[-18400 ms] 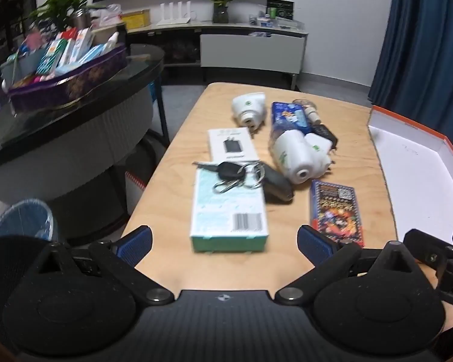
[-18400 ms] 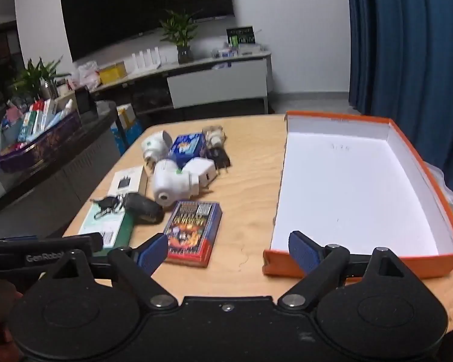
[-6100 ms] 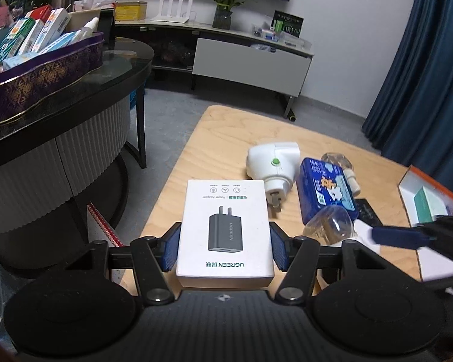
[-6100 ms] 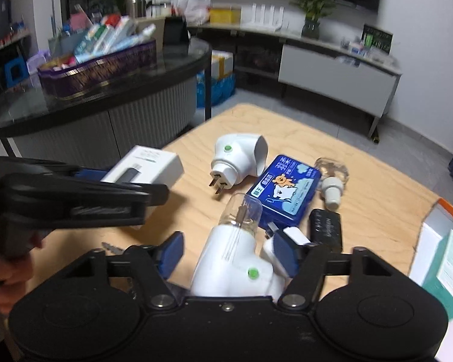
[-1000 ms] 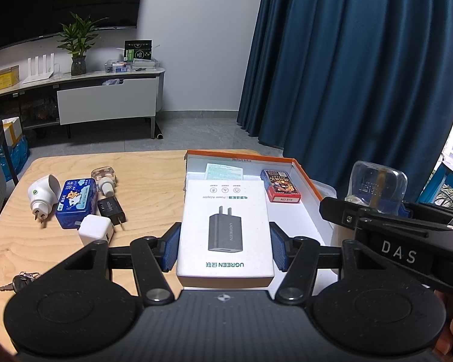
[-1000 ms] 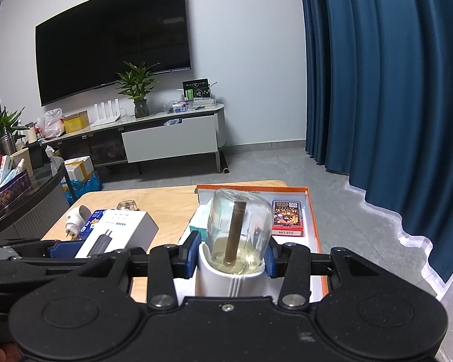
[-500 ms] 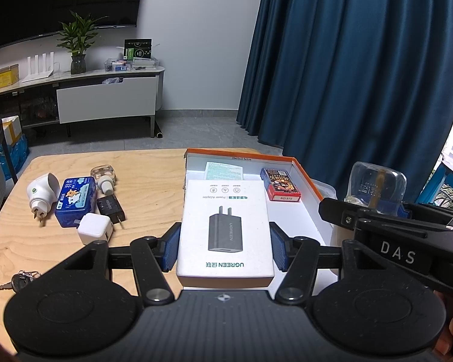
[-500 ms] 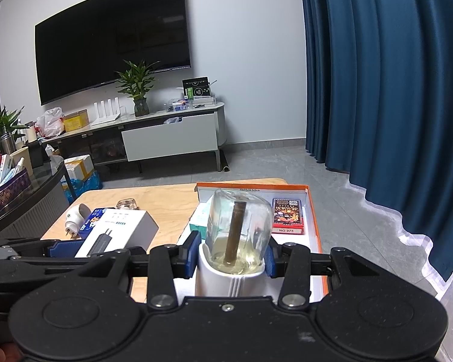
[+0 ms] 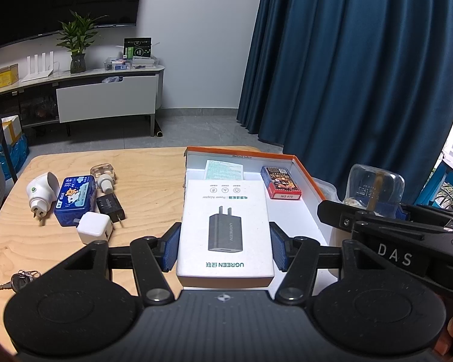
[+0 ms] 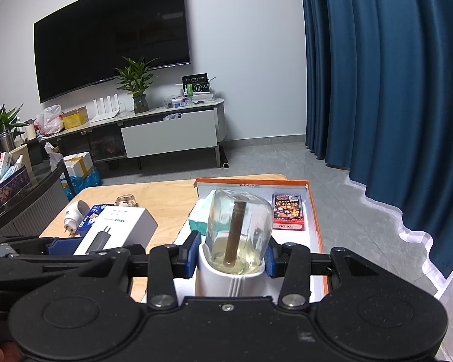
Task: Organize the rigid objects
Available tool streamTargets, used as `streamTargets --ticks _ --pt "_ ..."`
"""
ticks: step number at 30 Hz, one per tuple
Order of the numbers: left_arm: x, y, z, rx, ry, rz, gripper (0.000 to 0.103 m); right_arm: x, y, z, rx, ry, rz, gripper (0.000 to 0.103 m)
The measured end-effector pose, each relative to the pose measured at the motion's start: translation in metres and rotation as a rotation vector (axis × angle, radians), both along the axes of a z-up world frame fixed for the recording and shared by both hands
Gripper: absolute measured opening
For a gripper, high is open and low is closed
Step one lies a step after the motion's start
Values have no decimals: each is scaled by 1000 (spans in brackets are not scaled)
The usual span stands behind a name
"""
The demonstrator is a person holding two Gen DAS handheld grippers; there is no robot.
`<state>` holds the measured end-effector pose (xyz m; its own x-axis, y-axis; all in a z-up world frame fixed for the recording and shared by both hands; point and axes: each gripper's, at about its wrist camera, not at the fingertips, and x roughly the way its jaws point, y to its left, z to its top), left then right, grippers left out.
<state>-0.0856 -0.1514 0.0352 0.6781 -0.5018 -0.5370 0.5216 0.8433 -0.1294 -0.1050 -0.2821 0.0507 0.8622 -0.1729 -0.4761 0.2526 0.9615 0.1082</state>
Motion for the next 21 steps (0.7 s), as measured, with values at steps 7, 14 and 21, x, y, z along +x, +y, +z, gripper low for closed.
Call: streamTargets --ticks 7,14,21 --pt "0 0 -1 3 3 -2 59 -2 -1 -5 1 7 0 51" --pt "1 0 -1 5 7 -4 59 -1 -2 -7 2 14 0 51" --pt "2 0 -1 6 8 -5 59 0 -2 -8 3 16 1 51"
